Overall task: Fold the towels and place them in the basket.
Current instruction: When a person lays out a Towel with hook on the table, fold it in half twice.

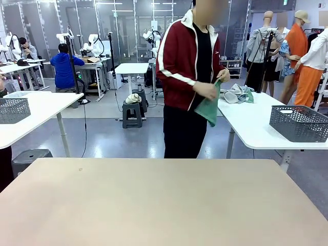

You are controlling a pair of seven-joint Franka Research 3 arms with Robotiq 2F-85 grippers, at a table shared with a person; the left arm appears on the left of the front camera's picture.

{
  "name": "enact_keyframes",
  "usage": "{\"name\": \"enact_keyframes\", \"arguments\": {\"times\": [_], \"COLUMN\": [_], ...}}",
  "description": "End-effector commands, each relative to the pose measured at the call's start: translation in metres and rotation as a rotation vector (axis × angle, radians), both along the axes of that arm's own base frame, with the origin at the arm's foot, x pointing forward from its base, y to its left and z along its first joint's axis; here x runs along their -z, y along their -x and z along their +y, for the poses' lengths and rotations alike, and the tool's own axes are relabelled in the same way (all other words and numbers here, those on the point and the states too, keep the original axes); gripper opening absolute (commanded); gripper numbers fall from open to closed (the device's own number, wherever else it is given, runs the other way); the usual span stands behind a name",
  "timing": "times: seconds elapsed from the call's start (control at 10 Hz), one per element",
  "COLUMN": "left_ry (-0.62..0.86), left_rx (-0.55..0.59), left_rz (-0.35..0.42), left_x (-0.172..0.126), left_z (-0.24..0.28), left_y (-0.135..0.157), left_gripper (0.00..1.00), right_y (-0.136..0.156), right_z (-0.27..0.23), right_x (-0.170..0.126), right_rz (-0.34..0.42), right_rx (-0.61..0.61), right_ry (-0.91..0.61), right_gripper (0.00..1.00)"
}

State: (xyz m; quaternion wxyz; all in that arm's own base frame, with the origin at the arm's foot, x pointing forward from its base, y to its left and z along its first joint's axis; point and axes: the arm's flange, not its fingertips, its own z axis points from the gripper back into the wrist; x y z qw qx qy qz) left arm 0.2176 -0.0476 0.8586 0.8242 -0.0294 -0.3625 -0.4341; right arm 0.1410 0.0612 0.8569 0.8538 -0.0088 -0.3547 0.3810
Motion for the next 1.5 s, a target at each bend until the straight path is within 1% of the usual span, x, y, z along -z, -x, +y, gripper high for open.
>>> {"name": "enact_keyframes", "arguments": {"times": [0.0,1.4], "left_ry": [0.003,0.003], "left_rx": [0.0,0.0], "left_rz": [-0.005,-0.005], "left_x": [0.0005,0.0005], "left_z": [0.0012,0.0012], "left_y": [0.0016,0.0016], "left_gripper": [1.0,1.0], "right_y": [0.0018,0.0018], "right_z": [-0.0008,-0.0008], "right_x": [-0.0005,-0.0005], "right_rz": [-0.004,-0.004], "right_rx": [-0.001,-0.001], "right_ry": [-0.001,-0.001], "right_gripper": [1.0,1.0]}}
